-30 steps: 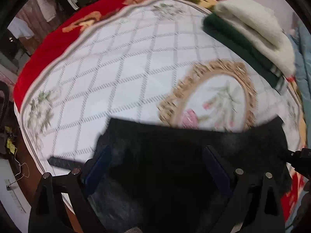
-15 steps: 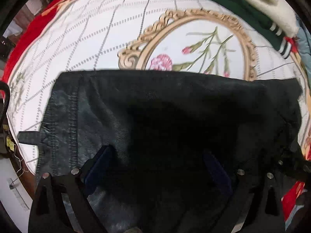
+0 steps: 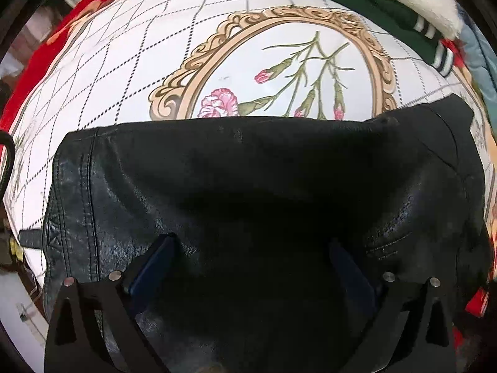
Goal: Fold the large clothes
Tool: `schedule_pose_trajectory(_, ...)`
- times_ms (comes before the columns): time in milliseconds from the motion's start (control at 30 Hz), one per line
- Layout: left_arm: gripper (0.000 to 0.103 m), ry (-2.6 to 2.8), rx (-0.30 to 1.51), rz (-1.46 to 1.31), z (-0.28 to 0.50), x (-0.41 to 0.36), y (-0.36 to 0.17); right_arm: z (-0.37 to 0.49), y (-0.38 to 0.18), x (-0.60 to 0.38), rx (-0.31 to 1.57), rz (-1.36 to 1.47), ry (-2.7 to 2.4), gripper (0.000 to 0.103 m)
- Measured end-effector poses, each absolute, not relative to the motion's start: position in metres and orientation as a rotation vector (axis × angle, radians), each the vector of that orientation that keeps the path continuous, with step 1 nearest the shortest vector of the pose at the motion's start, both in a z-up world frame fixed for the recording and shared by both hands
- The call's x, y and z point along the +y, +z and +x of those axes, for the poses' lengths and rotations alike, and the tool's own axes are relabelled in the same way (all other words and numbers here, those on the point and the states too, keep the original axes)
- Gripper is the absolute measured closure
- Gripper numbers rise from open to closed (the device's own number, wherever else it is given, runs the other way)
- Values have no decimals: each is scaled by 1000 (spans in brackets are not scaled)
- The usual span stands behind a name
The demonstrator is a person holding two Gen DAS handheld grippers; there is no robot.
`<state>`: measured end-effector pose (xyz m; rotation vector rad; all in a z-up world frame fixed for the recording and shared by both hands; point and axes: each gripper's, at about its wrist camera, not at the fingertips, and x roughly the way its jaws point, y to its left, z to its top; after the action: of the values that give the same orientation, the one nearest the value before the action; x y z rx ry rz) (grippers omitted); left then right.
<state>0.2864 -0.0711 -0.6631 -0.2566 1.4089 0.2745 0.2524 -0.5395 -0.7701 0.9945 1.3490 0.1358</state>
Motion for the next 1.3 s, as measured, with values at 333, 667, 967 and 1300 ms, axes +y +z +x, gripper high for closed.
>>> schedule_pose_trajectory(333,0,217,1356,-88,310,-71,-659,286,-748,-527,1092,1210,226,83)
schedule_pose_trajectory(667,0,-6,1333,-230,378,-97,-673,319,-624,-495,980,1005,367,83)
schedule_pose_trajectory(967,0,195,1211,-583,280,34,-603,337,-576,-375,1068,821,606,83)
schedule_pose_trajectory(1300,0,637,1173,-718,110,166,-578,295,-675,-171,1506,589,814,70)
